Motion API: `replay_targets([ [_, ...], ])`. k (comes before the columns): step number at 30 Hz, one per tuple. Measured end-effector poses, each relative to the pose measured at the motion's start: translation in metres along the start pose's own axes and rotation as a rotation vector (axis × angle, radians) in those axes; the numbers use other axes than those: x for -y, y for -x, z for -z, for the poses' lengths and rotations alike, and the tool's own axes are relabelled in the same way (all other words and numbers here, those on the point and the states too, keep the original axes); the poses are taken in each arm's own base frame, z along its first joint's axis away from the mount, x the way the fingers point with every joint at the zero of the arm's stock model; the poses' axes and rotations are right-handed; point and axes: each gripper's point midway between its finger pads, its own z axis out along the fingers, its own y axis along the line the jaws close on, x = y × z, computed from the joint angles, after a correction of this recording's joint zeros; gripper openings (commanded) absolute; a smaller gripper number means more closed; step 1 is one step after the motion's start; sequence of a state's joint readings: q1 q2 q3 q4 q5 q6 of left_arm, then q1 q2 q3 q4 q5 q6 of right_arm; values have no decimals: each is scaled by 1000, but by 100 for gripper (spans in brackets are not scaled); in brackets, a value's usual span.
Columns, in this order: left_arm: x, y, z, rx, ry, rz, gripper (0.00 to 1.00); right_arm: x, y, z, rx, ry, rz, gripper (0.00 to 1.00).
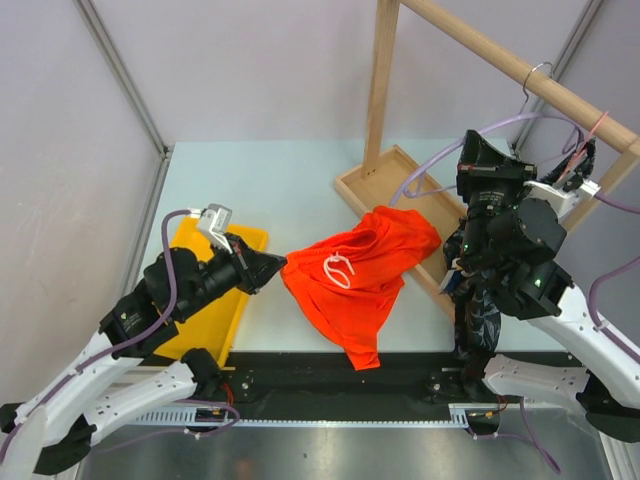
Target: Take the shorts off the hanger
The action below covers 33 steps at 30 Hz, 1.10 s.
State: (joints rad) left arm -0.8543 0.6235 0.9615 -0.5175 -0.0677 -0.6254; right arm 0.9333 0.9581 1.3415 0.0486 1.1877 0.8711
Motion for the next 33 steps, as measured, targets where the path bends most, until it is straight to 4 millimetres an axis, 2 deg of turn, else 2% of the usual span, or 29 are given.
replay_targets([
  [6, 6, 9, 10, 17, -13, 4, 0, 14, 5, -13, 43, -40, -18, 0],
  [10, 12, 18, 15, 36, -26, 4, 0, 26, -1, -18, 26, -62, -28, 0],
  [12, 14, 22, 18, 39, -28, 1, 0, 31, -8, -21, 1, -73, -32, 5],
  [13, 15, 25, 19, 41, -27, -2, 0, 32, -10, -22, -5, -76, -38, 8],
  [14, 16, 27, 20, 43, -24, -3, 0, 33, -11, -23, -13, -76, -46, 17],
  [17, 19, 36, 22, 57, -13, -11, 0, 30, -14, -21, -46, -71, -65, 30],
  [22, 25, 54, 24, 64, 12, -28, 0, 45, -32, -10, -164, -95, 8, 40],
  [23, 27, 58, 24, 66, 15, -30, 0, 49, -33, -7, -183, -103, 25, 51],
  [24, 29, 62, 23, 68, 18, -35, 0, 53, -34, -3, -203, -112, 44, 56],
  [25, 31, 66, 23, 71, 19, -39, 0, 57, -32, 2, -222, -120, 64, 61],
  [26, 33, 69, 23, 72, 22, -46, 0, 60, -30, 6, -235, -124, 81, 70],
  [29, 37, 78, 24, 75, 28, -60, 0, 64, -17, 17, -258, -119, 126, 85],
  [31, 40, 90, 25, 85, 48, -86, 0, 65, -11, 23, -277, -105, 168, 89],
  [33, 47, 110, 29, 114, 60, -113, 0, 64, -6, 28, -298, -83, 206, 89],
])
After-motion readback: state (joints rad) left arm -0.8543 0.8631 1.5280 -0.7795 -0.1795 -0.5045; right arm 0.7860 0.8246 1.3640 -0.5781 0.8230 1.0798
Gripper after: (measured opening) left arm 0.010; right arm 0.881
